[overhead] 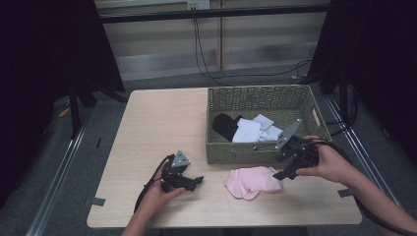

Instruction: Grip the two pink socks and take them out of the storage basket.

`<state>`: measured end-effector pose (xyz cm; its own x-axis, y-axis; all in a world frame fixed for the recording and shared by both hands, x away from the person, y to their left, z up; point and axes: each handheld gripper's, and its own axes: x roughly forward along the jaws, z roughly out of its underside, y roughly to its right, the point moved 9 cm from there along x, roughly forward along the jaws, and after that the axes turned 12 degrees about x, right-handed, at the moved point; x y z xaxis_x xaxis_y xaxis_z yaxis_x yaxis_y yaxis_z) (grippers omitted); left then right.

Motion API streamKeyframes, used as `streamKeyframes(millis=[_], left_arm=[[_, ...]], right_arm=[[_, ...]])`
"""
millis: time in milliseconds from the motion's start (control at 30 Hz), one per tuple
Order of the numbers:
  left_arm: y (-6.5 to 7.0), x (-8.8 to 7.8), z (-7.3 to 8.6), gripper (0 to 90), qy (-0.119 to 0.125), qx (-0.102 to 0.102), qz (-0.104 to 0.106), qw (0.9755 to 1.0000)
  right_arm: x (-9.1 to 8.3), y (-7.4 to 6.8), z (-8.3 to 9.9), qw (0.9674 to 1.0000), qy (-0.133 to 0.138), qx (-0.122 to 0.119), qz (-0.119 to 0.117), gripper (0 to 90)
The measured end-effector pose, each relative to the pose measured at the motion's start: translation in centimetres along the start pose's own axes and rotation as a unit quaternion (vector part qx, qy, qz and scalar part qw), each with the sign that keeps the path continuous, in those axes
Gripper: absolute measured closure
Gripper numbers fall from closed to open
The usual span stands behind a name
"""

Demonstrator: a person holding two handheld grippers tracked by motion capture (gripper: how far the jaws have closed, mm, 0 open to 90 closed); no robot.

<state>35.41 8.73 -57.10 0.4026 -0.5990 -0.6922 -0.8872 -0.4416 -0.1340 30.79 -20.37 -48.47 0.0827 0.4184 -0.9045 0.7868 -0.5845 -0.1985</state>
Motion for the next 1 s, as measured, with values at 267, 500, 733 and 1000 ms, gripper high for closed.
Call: streamKeyframes(millis=[267, 500, 733, 1000], left_arm=[[0.0, 0.0, 0.0, 15.3, 0.0, 0.0, 0.0, 1.0], [0.0, 0.0, 0.0, 15.3, 0.0, 0.0, 0.0, 1.0], [0.0, 0.0, 0.0, 15.3, 0.0, 0.0, 0.0, 1.0], [0.0, 0.0, 0.0, 15.3, 0.001, -0.001, -0.001, 1.0]], right_arm=[[1.0, 0.3, 1.6, 0.9999, 0.004, 0.015, 0.008, 31.9], [1.9, 0.4, 2.9, 0.9997, 0.004, 0.019, 0.012, 32.0], [2.5, 0.7, 4.0, 0.9994, 0.01, 0.026, 0.021, 30.2], [3.2, 1.0, 5.2, 0.9987, 0.024, 0.042, 0.018, 29.8]])
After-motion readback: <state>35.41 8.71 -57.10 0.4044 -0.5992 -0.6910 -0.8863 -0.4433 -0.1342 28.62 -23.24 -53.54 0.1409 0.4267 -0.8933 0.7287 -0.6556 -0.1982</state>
